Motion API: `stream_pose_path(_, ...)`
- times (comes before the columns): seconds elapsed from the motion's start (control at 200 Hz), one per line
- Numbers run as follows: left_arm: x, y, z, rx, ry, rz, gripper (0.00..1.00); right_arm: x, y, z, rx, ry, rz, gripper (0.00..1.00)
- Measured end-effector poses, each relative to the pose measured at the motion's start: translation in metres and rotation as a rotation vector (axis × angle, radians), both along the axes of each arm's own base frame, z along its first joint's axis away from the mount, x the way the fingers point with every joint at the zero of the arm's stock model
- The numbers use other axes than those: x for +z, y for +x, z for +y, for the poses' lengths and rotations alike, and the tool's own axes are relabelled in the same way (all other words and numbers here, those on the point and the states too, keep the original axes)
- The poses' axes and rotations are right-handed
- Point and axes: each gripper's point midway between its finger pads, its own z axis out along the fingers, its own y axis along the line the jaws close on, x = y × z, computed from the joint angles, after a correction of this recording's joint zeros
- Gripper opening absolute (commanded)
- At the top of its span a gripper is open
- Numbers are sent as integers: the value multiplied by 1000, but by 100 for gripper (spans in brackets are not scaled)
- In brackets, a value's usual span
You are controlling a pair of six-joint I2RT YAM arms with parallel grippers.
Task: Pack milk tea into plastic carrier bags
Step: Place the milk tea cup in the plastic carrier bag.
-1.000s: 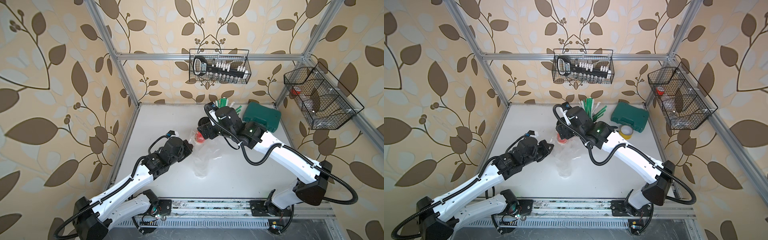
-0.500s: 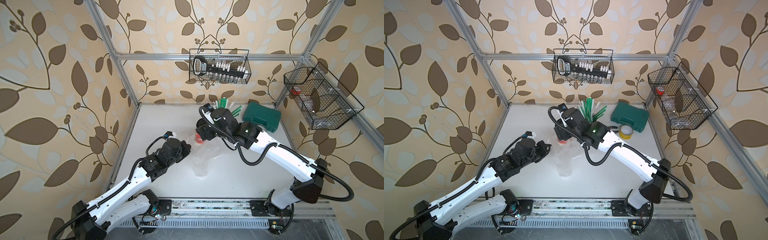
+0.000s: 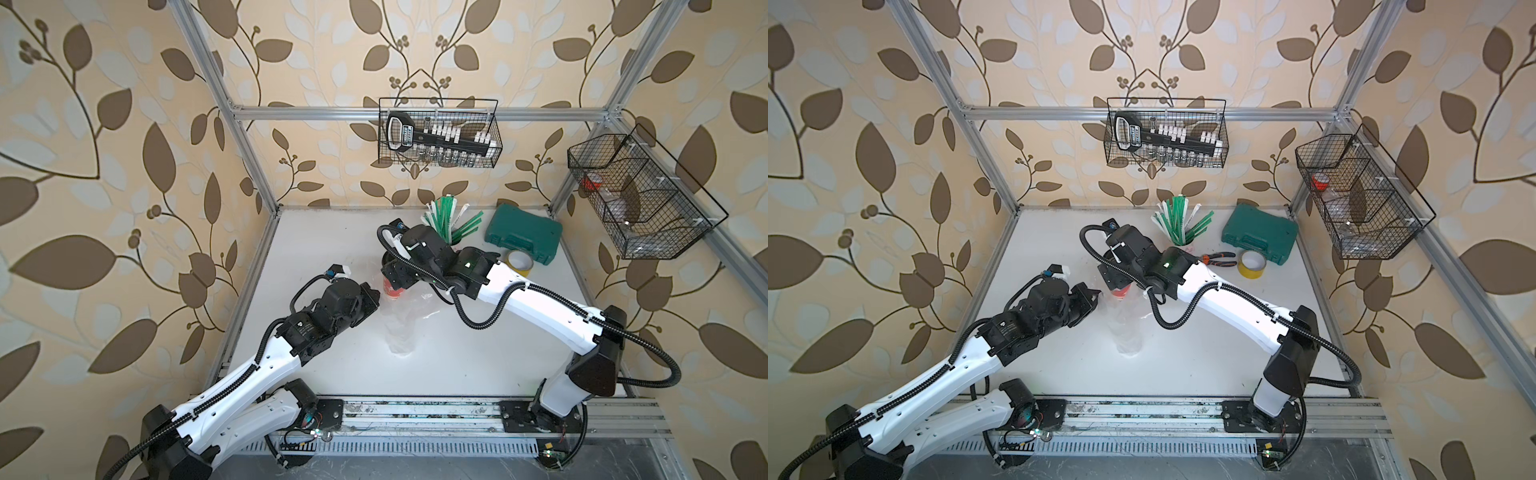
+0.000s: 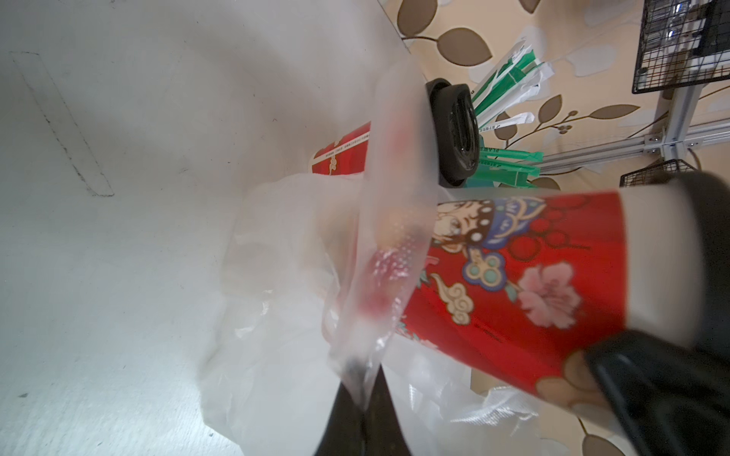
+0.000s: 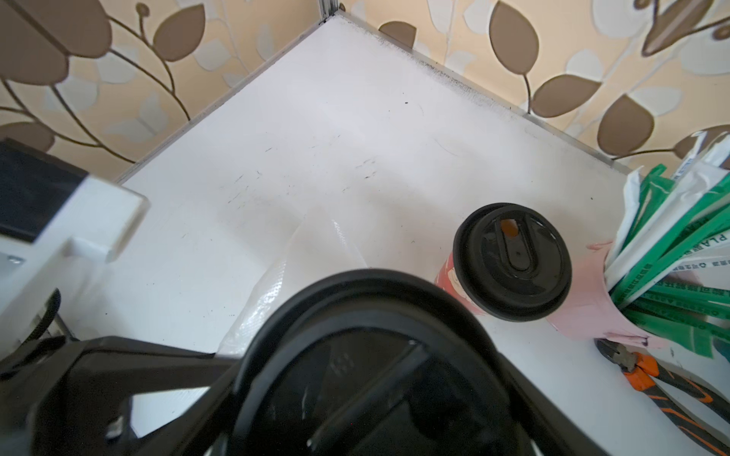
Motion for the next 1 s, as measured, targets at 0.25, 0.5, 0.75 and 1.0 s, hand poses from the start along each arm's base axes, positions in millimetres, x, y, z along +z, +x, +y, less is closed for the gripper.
stream_pose_path(0.25,-4,-2,4,9,6,1,0,-13,5,3,-10,-23,10,56)
stream_pose_path(0.5,-5,-2,8,22,8,-3,0,-12,9,9,-21,5,3,55)
stream_pose_path(0.75,-3,-3,10,25,4,-11,0,-25,14,15,-30,6,10,57)
stream_pose_path(1.0,-1,-2,13,34,0,-18,0,-33,15,19,-33,16,23,62)
